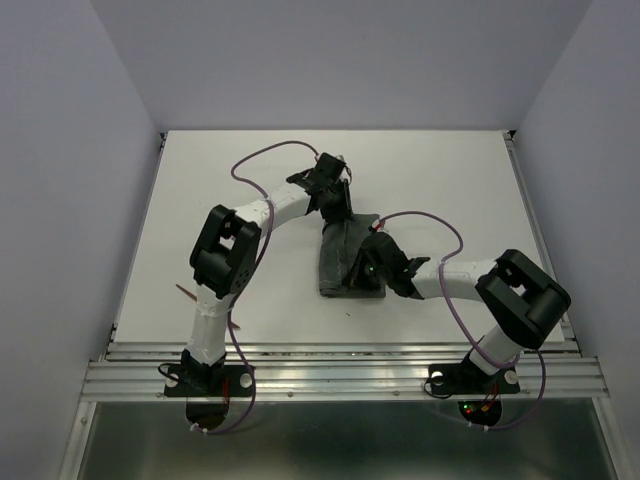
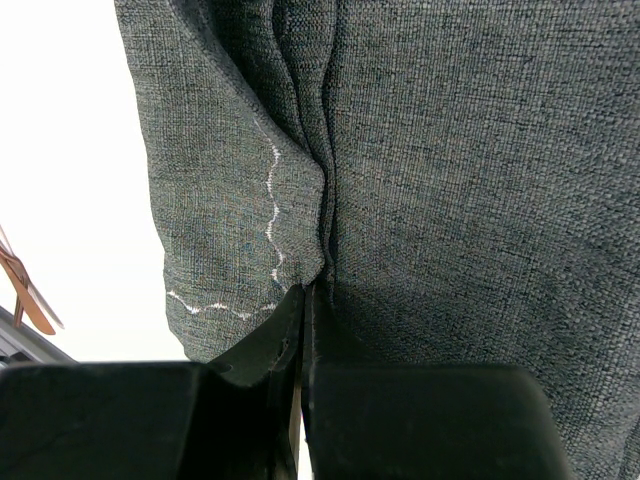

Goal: Fold the napkin into a case and place the utensils inside
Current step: Fold the lower triangle-folded napkin at the center of the board.

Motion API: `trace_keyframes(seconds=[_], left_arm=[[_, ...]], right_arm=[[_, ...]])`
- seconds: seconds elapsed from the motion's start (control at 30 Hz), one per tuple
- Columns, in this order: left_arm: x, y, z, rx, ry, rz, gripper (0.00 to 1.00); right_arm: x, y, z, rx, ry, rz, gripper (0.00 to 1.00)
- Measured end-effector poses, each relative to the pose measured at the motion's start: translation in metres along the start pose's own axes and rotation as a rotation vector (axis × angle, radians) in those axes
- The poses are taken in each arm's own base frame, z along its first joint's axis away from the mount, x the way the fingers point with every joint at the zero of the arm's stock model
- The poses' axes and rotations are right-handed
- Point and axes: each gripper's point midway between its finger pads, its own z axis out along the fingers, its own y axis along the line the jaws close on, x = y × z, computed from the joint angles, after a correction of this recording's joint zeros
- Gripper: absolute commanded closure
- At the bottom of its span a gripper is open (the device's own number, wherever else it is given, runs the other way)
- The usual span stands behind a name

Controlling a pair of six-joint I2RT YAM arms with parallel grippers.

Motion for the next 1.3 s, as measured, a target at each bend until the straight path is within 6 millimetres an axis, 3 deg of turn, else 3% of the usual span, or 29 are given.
trace_keyframes(seconds=[0.43, 0.8, 1.1, 1.3], left_arm=[[0.018, 0.014, 0.031, -0.027, 0.071, 0.0, 0.61], [0.017, 0.013, 0.029, -0.027, 0.069, 0.004, 0.58], [0.011, 0.001, 0.01, -0.007, 0.049, 0.019, 0.59], [0.019, 0.002, 0.0, -0.011, 0.057, 0.03, 0.64]], right_arm=[[0.0, 0.0, -0.001, 0.003, 0.001, 0.0, 0.99], [0.0, 0.0, -0.001, 0.003, 0.002, 0.0, 0.99], [0.0, 0.0, -0.001, 0.003, 0.002, 0.0, 0.99], [0.0, -0.001, -0.001, 0.003, 0.001, 0.0, 0.99]])
